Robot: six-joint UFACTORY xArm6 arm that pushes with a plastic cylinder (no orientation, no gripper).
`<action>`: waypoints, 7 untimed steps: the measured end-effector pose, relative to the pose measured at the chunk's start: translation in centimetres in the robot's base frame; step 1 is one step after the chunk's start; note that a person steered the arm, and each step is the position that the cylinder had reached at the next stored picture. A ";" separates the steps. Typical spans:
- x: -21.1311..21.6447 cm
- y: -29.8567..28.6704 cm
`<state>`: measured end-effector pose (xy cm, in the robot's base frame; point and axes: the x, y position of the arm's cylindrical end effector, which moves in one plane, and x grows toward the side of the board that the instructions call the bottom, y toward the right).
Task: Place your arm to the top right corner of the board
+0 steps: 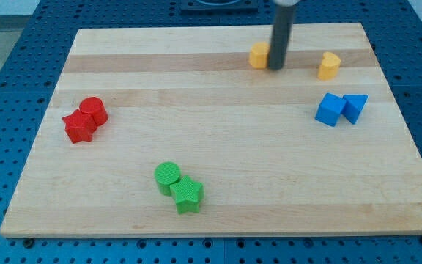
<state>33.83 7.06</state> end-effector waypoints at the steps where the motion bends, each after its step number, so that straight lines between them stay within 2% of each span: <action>1: 5.0 -5.0; 2: 5.2 -2.4; 3: 4.7 2.7; 4: 3.1 4.8; 5: -2.6 4.6; 6: -11.7 4.0; 7: -12.6 12.0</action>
<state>21.21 19.06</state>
